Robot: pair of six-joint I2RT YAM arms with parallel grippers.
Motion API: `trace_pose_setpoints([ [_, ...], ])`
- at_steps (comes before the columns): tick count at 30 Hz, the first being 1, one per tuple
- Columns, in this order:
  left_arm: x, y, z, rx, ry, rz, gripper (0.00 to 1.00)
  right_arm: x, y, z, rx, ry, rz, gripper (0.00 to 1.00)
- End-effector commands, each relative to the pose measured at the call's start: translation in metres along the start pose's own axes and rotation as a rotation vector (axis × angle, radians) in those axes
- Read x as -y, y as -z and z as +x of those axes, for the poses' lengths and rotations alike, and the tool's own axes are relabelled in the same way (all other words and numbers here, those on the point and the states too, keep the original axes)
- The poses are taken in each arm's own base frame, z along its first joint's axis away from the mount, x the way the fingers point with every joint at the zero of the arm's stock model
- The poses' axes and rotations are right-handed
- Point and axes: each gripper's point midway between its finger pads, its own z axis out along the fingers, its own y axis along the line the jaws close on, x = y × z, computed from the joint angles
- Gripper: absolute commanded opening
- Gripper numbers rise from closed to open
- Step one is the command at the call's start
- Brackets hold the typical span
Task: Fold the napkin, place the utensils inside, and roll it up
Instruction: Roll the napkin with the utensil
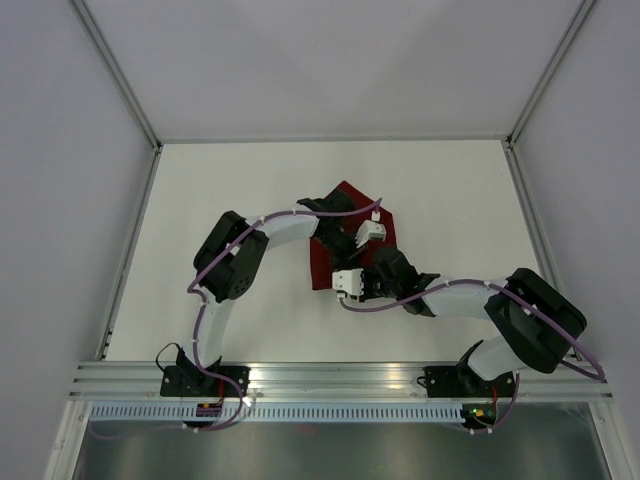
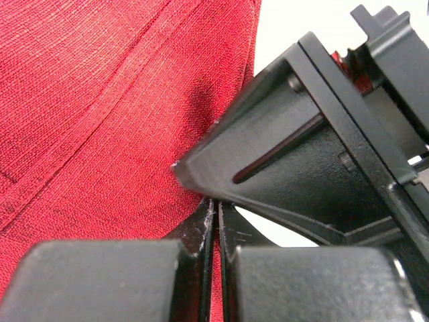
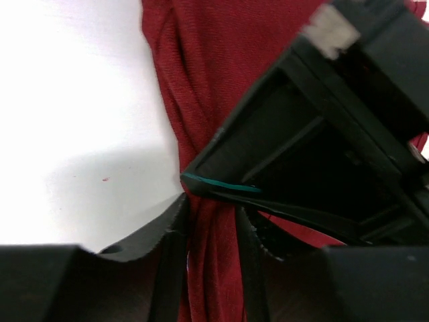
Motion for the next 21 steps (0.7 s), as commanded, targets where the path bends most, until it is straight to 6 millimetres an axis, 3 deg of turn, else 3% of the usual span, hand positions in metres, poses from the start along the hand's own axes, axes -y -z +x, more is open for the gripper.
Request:
trace_pose_setpoints([
  [1, 0.001, 0.002, -0.009, 0.02, 0.01, 0.021, 0.02, -0.002, -0.004, 0.007, -0.029, 0.025, 0.01, 0.36],
  [5, 0.003, 0.006, -0.016, 0.038, 0.018, 0.023, 0.17, -0.004, -0.003, 0.008, -0.038, 0.015, 0.007, 0.19],
  [11, 0.0, 0.018, -0.032, 0.074, 0.041, -0.013, 0.25, -0.007, -0.001, 0.006, -0.039, -0.012, -0.025, 0.01],
  [15, -0.011, 0.033, -0.041, 0.131, 0.101, -0.049, 0.3, -0.007, 0.0, 0.0, -0.029, -0.033, -0.05, 0.0],
  [16, -0.015, 0.042, -0.054, 0.178, 0.076, -0.075, 0.31, -0.008, 0.001, -0.001, -0.024, -0.037, -0.054, 0.0],
  [18, -0.017, 0.051, -0.056, 0.226, 0.111, -0.094, 0.31, -0.009, 0.002, -0.003, -0.021, -0.048, -0.065, 0.0],
  [19, -0.019, 0.062, -0.071, 0.28, 0.076, -0.126, 0.31, -0.009, 0.003, -0.004, -0.017, -0.054, -0.07, 0.0],
  [21, -0.029, 0.073, -0.072, 0.311, 0.114, -0.196, 0.31, -0.009, 0.004, -0.004, -0.018, -0.065, -0.075, 0.0],
])
